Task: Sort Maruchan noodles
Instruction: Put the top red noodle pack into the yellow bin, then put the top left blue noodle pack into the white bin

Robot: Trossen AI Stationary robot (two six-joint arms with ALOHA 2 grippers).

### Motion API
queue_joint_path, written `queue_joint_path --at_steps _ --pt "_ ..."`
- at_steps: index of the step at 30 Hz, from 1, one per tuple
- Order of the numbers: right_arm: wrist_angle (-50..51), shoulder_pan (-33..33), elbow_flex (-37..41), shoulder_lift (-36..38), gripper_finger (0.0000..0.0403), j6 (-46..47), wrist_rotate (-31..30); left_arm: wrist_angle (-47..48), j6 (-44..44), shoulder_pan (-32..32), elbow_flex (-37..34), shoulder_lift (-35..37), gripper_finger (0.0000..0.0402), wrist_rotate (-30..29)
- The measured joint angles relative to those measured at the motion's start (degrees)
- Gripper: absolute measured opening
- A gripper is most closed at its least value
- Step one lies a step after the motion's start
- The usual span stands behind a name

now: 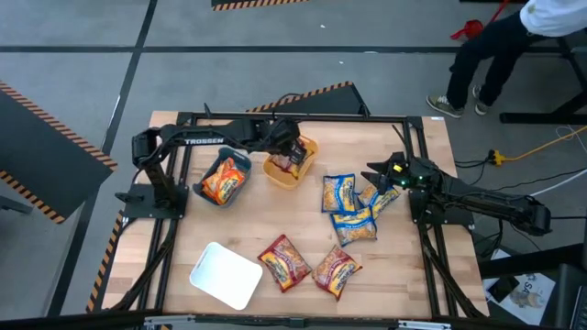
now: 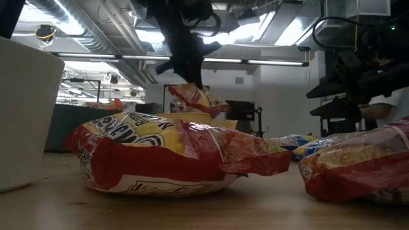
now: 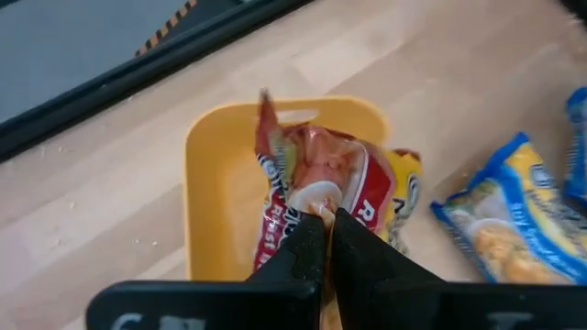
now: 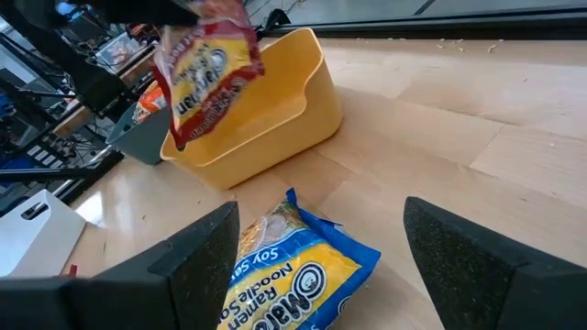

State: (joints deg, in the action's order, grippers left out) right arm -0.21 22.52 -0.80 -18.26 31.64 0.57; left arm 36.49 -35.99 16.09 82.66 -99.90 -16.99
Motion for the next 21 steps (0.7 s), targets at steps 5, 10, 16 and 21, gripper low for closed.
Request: queue_joint_path --at_steps 5,10,16,21 --pt "0.0 0.0 0.0 0.0 0.0294 -0.2 -0.1 -5.1 -1.4 1.2 -4.0 0.0 0.0026 3.6" --pt "0.0 0.0 0.0 0.0 0.0294 -0.5 -0.1 -10.0 -0.7 1.3 -7.8 0.0 0.0070 3.0" --pt "0.0 0.0 0.0 0.0 0.0294 -2.0 -0.1 -13.6 0.7 1.4 -7.3 0.0 0.0129 7.2" --pt "0.0 0.0 0.0 0.0 0.0294 -4.0 -0.1 -23.1 4.6 -0.7 -5.8 0.0 0.0168 16.8"
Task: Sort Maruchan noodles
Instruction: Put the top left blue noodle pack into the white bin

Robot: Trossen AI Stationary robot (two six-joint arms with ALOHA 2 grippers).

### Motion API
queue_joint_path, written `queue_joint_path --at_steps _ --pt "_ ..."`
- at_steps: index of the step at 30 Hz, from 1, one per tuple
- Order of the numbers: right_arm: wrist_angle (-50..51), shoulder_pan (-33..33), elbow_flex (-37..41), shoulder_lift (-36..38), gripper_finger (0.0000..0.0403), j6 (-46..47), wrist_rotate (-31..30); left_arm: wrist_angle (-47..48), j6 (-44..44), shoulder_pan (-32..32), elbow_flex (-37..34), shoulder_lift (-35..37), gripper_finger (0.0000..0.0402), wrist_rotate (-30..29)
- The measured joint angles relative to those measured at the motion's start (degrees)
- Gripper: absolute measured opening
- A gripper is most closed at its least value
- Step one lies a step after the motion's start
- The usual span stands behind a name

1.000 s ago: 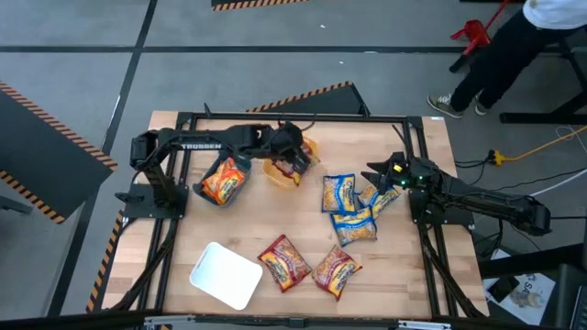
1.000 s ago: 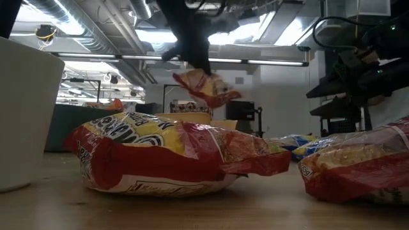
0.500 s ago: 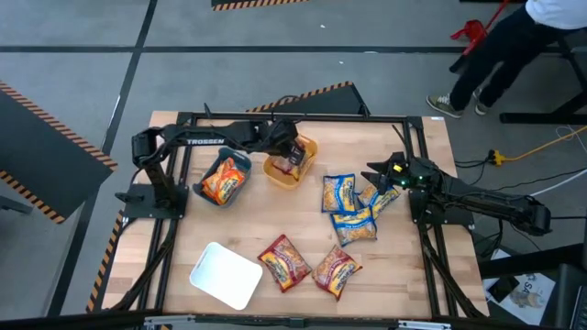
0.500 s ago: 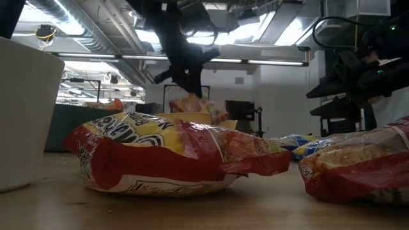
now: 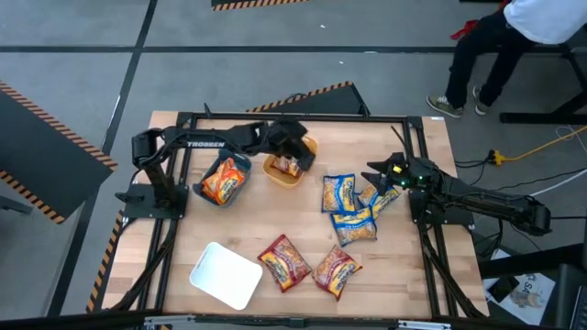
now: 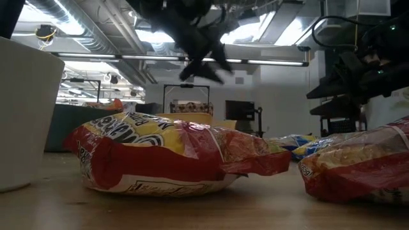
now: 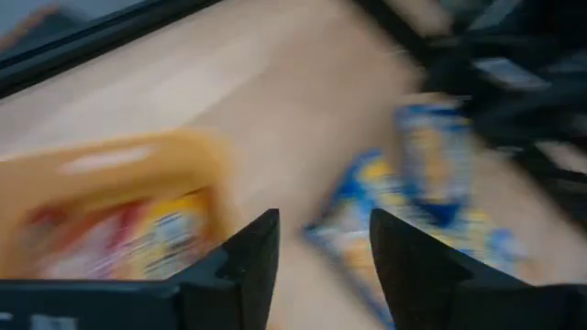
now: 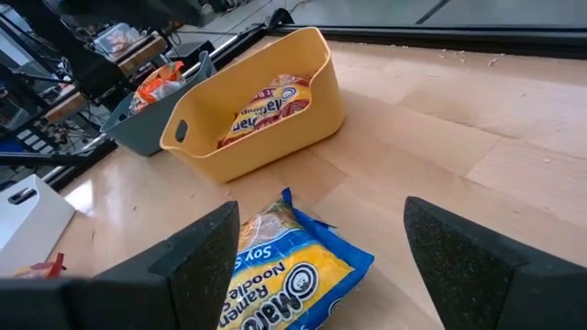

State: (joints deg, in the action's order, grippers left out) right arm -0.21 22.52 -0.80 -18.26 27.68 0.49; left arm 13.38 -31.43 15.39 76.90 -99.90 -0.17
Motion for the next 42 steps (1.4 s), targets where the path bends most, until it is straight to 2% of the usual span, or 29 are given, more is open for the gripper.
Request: queue_joint_path --at_steps 10,17,23,28,35,42 --pt "0.0 0.0 0.0 0.0 0.0294 -1.0 0.0 -14.9 11.0 -9.7 0.2 -2.2 0.0228 -2.8" --pt "0.0 0.0 0.0 0.0 0.0294 -1.0 0.0 -20.9 12.6 -12.6 0.0 -7.3 0.0262 -7.5" --pt "0.0 0.0 0.0 0.0 0.0294 -0.9 0.1 -30.3 16.2 -13.2 0.0 -14.0 0.0269 -10.6" --pt "0.0 0.0 0.0 0.0 0.0294 -0.9 0.0 -30.4 10.8 -12.9 0.0 -19.0 0.0266 -11.0" --pt "0.0 0.0 0.0 0.0 0.0294 -0.8 0.0 -30.6 15.3 -13.8 0.0 -22.2 0.0264 -15.7" --pt "0.1 0.0 0.0 0.0 0.0294 -0.8 0.0 -27.7 18.5 -13.9 0.0 -22.4 0.0264 -15.3"
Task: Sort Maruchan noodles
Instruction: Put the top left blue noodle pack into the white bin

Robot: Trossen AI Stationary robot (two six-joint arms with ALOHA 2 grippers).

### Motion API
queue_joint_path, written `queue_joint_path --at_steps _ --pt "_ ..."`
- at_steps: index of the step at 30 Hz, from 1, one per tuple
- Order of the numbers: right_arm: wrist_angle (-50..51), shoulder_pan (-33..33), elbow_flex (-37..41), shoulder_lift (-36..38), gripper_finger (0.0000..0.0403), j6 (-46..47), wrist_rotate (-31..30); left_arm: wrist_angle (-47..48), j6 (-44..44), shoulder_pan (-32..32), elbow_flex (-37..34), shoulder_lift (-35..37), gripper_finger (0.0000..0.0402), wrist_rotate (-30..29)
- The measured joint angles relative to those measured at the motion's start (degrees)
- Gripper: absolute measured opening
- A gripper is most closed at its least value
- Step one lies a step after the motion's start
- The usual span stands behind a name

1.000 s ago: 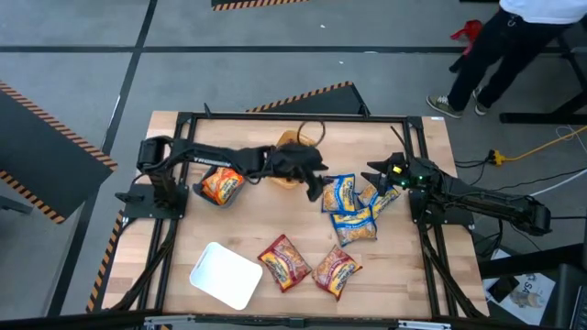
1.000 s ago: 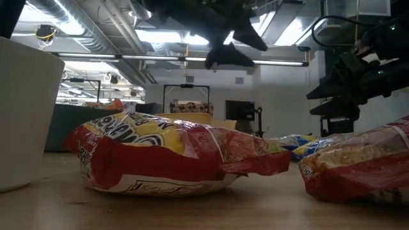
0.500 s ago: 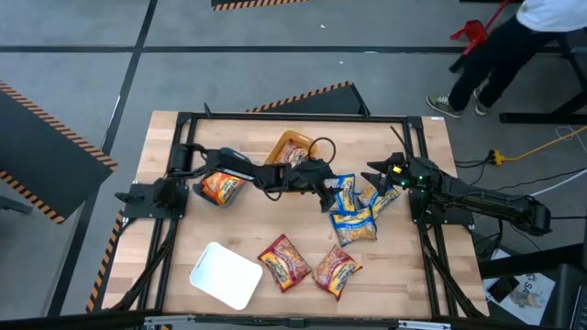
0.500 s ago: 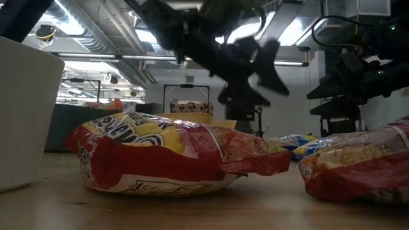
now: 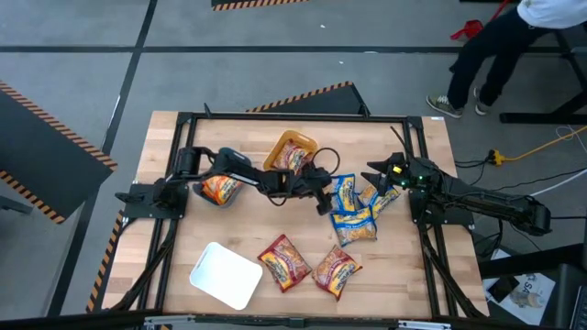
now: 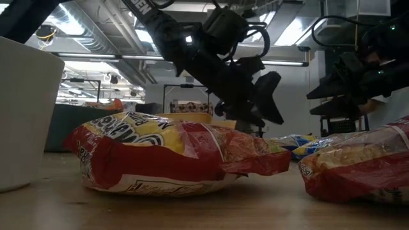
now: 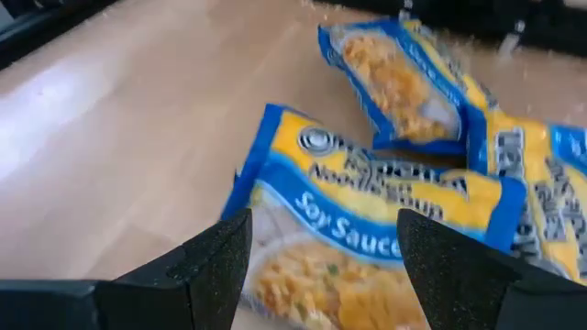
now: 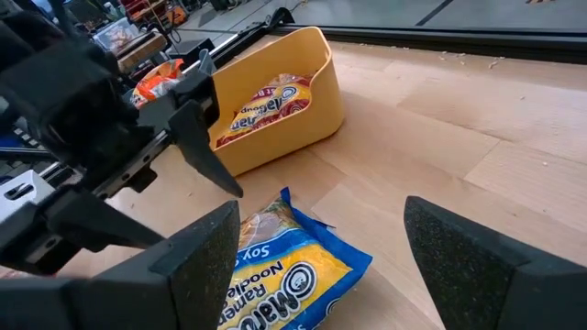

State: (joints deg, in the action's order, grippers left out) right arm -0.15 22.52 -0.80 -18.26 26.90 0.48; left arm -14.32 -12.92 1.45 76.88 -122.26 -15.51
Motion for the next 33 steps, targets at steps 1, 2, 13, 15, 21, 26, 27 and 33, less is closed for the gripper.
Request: queue_joint_path --at_steps 1,2,13,15,21,26,27,33 --pt "0.0 0.0 0.0 0.0 0.0294 0.0 0.0 0.4 0.0 -0.2 0.0 0.0 0.0264 0.0" --pt "0.0 0.0 0.0 0.0 0.0294 0.0 0.0 0.4 0.0 -0.5 0.0 0.0 0.0264 0.1" --pt "0.0 0.0 0.0 -2.6 0.0294 0.0 -0.8 17.7 -0.1 -5.4 11.6 0.0 0.0264 -2.1" --pt "0.0 0.0 0.0 -5.1 0.0294 -0.2 -0.9 24.5 -0.3 -5.7 15.5 0.2 0.0264 -2.7" --pt "1.8 0.0 -1.9 -15.8 0.0294 -0.4 -3.9 43.2 -0.4 -6.0 27.6 0.3 0.0264 -3.0" --pt "1.5 0.0 -7.9 -25.5 0.0294 -5.6 -7.7 55.5 -0.4 -6.0 34.8 1.4 0.0264 -3.5" --pt "1.7 0.0 -9.2 -27.5 0.0294 -7.3 -7.8 56.9 -0.4 -6.0 35.7 2.1 0.0264 -3.7" --pt "7.8 -0.1 -17.9 -40.7 0.0294 -11.9 -8.3 66.3 -2.9 -6.9 36.3 8.8 0.0264 -9.6"
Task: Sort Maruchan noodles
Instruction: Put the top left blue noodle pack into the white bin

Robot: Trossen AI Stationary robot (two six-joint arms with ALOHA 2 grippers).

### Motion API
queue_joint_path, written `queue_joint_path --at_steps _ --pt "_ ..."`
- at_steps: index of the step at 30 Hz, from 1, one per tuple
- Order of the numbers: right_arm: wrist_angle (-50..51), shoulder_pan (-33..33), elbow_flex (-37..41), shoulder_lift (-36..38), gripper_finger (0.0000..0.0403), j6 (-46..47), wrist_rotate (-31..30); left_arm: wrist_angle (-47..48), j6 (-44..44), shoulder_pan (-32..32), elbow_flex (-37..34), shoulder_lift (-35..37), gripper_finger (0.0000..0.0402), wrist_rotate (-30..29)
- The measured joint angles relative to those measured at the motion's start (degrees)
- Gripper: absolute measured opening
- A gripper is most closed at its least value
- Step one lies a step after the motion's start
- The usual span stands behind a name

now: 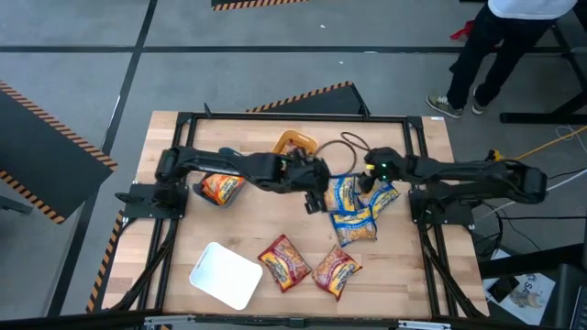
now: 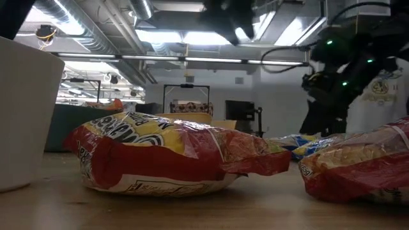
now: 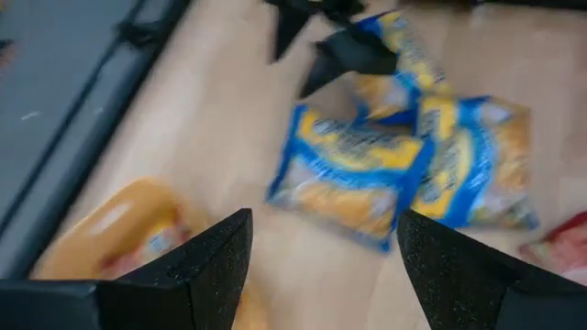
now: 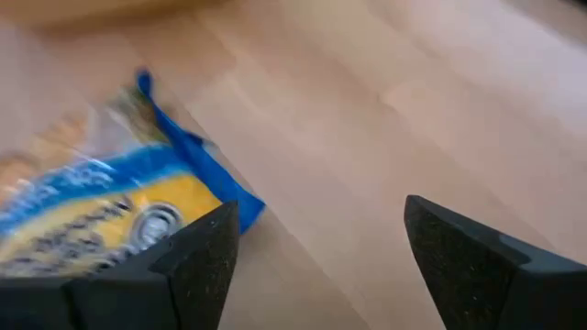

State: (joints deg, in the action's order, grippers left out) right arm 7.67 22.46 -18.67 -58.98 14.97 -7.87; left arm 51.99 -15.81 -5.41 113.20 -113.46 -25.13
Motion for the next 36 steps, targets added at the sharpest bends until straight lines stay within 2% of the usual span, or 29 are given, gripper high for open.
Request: queue_joint_path --at_steps 6,11,17,20,24,27,36 --pt "-0.5 -2.8 -5.1 -11.3 0.0294 -0.1 7.1 6.4 -4.2 -3.3 0.1 5.2 0.0264 -5.7" --pt "-0.6 -11.5 -11.1 -18.2 0.0294 -0.5 8.0 13.5 -9.0 -6.7 0.1 7.0 0.0264 -8.8" --pt "-4.6 -21.4 -19.4 -24.3 0.0294 -3.6 9.0 19.7 -14.1 -10.5 0.0 7.1 0.0264 -9.2" --pt "-3.3 -24.7 -23.8 -24.8 0.0294 -5.2 6.8 19.3 -17.0 -11.5 -2.0 7.0 0.0264 -9.3" --pt "6.6 -26.4 -28.6 -21.8 0.0294 -6.4 0.5 17.9 -23.1 -11.9 -6.9 7.0 0.0264 -9.6" --pt "15.5 -26.2 -31.0 -17.5 0.0294 -7.2 -1.8 11.8 -27.0 -12.0 -12.7 7.0 0.0264 -10.2" --pt "27.8 -25.8 -31.3 -1.8 0.0294 -0.4 -8.8 -27.6 -29.4 -9.8 -34.0 5.4 0.0264 -9.0"
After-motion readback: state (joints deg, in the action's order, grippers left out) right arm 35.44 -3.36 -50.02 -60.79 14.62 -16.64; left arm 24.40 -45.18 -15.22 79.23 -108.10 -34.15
